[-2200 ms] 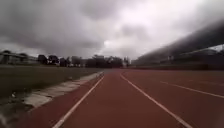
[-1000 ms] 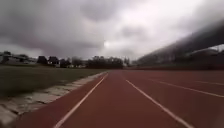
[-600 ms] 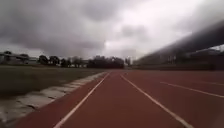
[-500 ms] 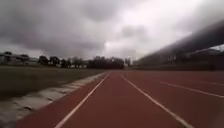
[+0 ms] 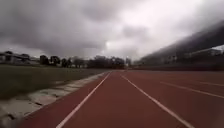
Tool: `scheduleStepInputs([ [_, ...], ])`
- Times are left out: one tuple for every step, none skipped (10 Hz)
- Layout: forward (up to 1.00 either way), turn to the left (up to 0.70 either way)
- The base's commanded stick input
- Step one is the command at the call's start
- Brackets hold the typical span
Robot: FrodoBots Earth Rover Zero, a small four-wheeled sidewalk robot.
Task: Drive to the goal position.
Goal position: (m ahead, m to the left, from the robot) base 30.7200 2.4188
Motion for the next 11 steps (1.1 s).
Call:
scheduleStepInputs([
  [0.70, -0.35],
  [0.70, -0.35],
  [0.70, -0.33],
  [0.70, -0.14],
  [0.70, 0.01],
  [0.70, 0.05],
  [0.70, 0.03],
  [0.70, 0.00],
  [0.70, 0.00],
  [0.70, 0.00],
  [0.70, 0.00],
])
